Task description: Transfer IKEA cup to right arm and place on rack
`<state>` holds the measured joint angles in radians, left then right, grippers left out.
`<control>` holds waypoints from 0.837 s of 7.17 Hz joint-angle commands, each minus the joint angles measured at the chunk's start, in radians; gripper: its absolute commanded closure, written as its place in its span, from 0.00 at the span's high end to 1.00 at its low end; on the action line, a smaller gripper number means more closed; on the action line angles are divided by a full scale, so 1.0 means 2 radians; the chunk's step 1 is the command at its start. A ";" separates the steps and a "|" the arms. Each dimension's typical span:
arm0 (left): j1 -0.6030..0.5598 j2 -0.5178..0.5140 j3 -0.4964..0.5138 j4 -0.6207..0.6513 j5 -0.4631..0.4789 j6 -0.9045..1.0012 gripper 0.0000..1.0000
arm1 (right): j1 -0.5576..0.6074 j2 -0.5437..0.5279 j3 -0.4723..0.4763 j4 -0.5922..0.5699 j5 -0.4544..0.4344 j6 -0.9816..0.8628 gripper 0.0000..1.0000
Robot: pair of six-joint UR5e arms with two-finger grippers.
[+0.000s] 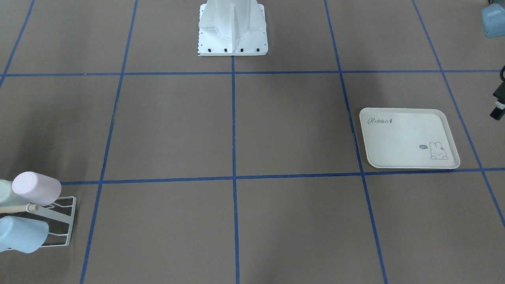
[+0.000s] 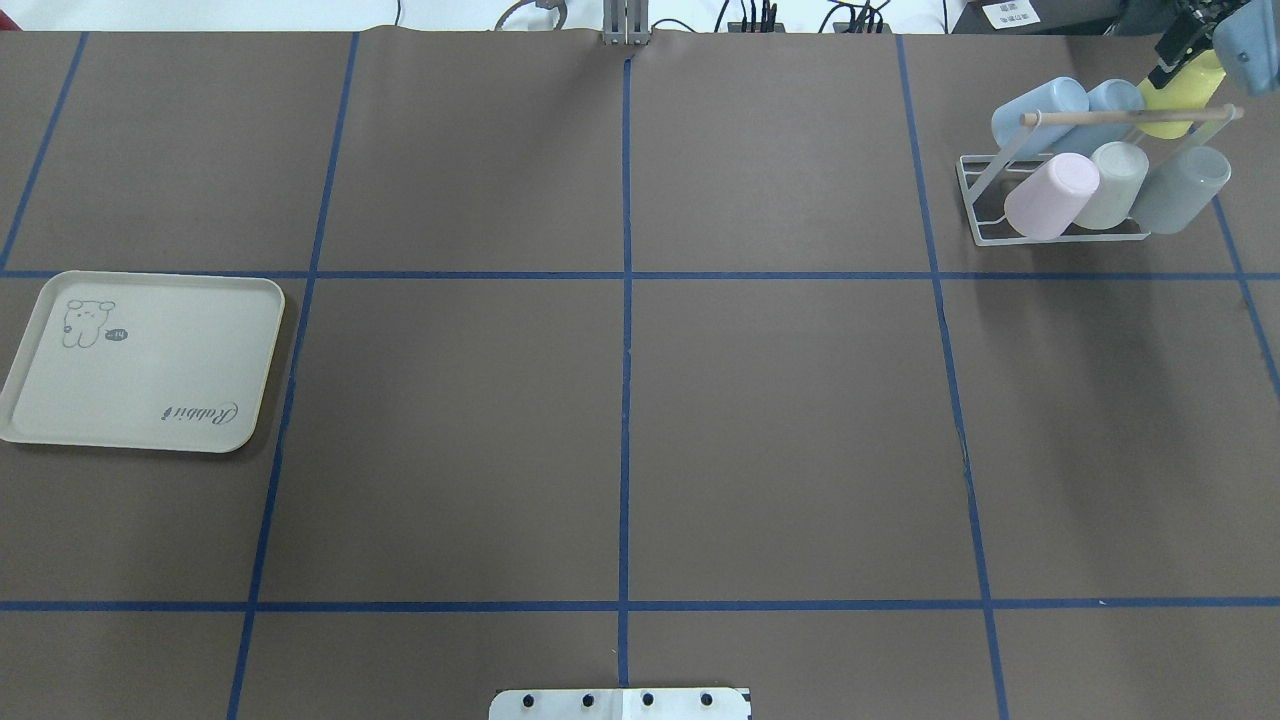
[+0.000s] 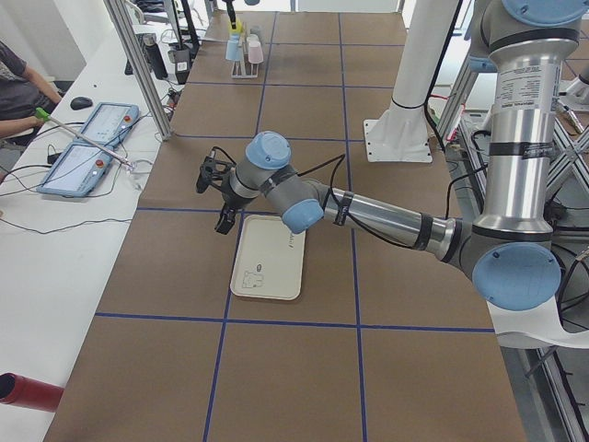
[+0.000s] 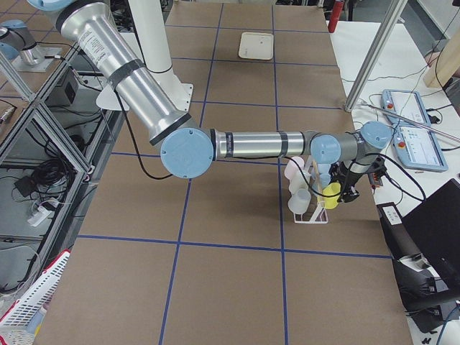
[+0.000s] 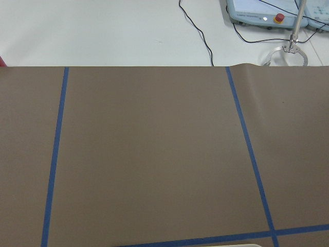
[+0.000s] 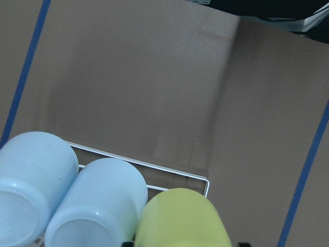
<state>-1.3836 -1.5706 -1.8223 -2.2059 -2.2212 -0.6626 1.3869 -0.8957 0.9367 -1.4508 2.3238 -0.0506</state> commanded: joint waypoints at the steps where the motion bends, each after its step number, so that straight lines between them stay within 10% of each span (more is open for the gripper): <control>1: 0.000 0.001 0.000 0.000 0.000 0.000 1.00 | -0.006 0.000 -0.001 0.001 -0.010 0.001 0.59; 3: 0.000 0.001 -0.002 0.000 0.000 -0.002 1.00 | -0.009 0.000 0.000 0.001 -0.010 0.000 0.99; 6: 0.000 -0.003 -0.008 0.014 -0.004 0.000 1.00 | 0.000 0.007 0.007 -0.004 -0.008 0.001 0.99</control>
<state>-1.3836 -1.5710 -1.8299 -2.1983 -2.2237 -0.6650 1.3738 -0.8929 0.9398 -1.4526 2.3047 -0.0516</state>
